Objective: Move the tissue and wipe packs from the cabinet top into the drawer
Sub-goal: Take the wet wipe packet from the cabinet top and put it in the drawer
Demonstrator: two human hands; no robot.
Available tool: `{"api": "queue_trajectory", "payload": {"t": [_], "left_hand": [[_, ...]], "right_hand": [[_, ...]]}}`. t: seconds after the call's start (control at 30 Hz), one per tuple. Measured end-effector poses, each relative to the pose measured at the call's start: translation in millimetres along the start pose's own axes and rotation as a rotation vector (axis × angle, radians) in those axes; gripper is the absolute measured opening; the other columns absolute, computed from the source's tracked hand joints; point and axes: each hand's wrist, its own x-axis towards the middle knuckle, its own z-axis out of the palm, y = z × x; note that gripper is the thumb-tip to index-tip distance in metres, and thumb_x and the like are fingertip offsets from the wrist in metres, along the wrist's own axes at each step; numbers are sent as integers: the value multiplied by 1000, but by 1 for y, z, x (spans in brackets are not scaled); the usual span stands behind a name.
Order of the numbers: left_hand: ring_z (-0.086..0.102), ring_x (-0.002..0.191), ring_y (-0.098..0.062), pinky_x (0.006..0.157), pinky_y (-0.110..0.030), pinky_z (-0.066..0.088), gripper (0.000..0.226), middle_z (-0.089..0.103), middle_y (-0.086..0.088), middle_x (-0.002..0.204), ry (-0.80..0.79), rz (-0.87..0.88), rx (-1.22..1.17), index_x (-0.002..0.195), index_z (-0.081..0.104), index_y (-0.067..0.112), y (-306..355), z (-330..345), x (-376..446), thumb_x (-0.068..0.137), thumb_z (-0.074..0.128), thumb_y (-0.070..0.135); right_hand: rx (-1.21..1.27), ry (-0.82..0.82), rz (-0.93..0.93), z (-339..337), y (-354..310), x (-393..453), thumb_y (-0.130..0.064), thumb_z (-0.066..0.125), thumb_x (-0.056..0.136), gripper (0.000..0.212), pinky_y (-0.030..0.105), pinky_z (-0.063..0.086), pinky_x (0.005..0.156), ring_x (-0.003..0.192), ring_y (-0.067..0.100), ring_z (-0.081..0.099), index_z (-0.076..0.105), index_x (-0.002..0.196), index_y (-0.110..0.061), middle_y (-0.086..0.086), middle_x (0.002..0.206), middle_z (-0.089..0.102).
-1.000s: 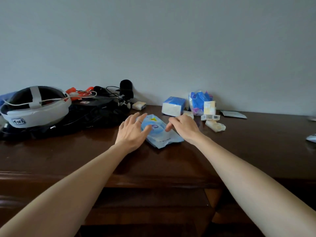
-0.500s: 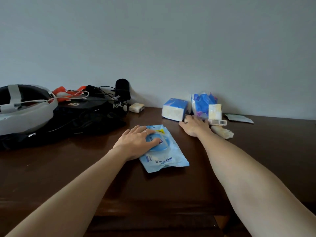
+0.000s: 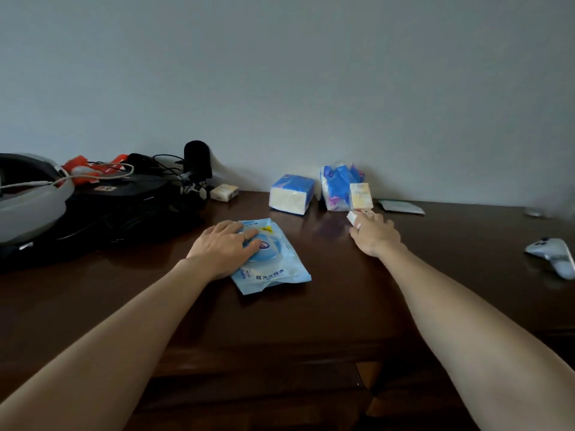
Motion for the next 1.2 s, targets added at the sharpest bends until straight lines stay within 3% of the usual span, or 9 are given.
{"api": "queue_trajectory", "payload": {"t": [0.27, 0.43, 0.57, 0.67, 0.73, 0.83, 0.93, 1.03, 1.2], "left_hand": [[31, 141, -31, 102, -48, 42, 45, 38, -1, 155, -26, 82, 90, 152, 33, 46, 45, -16, -55, 107, 29, 48], [33, 144, -30, 108, -45, 36, 53, 42, -5, 154, -10, -34, -323, 144, 51, 33, 75, -16, -113, 98, 45, 59], [21, 150, -26, 118, -37, 30, 67, 22, -11, 165, 363, -259, -650, 154, 36, 17, 90, -7, -173, 96, 63, 37], [34, 142, -12, 103, -4, 33, 70, 20, -8, 158, 850, -486, -1240, 145, 45, 17, 107, 0, -221, 83, 77, 5], [55, 124, -21, 97, -17, 49, 74, 32, -6, 146, 982, -769, -1616, 139, 47, 17, 115, 4, -244, 77, 85, 5], [69, 100, -29, 89, -46, 59, 59, 61, -5, 129, 631, -886, -2026, 129, 58, 13, 111, 10, -266, 78, 87, 13], [75, 96, -31, 81, -48, 62, 26, 75, -10, 110, 468, -695, -1883, 109, 69, 13, 95, 33, -297, 86, 81, 14], [72, 107, -23, 83, -42, 63, 48, 71, -3, 122, 525, -509, -1733, 132, 58, 17, 75, 80, -341, 89, 78, 14], [61, 127, -20, 91, -48, 60, 87, 52, 5, 148, 251, -448, -1464, 160, 22, 38, 41, 191, -402, 93, 73, 15]], "right_hand": [[64, 72, -223, -10, -7, -91, -46, 48, 101, 29, 48, 45, 92, 126, 35, 46, 55, 124, -29, 11, 131, 57], [282, 31, -424, -17, -36, -179, -48, 51, 97, 38, 42, 45, 91, 120, 31, 53, 54, 135, -46, 5, 124, 63], [330, 34, -465, -27, -45, -239, -42, 54, 94, 38, 41, 49, 92, 118, 28, 58, 60, 131, -46, -9, 128, 68], [457, 104, -432, -26, -51, -278, -42, 60, 89, 40, 32, 47, 82, 114, 22, 64, 64, 128, -48, -13, 125, 71], [544, 124, -405, -19, -55, -300, -40, 63, 88, 38, 30, 44, 81, 113, 19, 65, 68, 125, -47, -14, 124, 72], [875, 77, -365, -8, -54, -330, -31, 68, 86, 32, 28, 52, 93, 111, 10, 67, 74, 116, -41, -19, 117, 73], [1326, -11, -172, 11, -37, -355, -35, 72, 85, 27, 27, 59, 81, 99, 2, 70, 76, 110, -44, -21, 106, 75], [1651, -151, 121, 63, -16, -378, -33, 76, 83, 26, 33, 61, 72, 103, 15, 73, 76, 109, -36, -3, 111, 77], [2012, -738, 595, 177, 19, -432, -27, 83, 84, 36, 47, 59, 83, 118, 29, 63, 69, 116, -16, 18, 129, 62]]}}
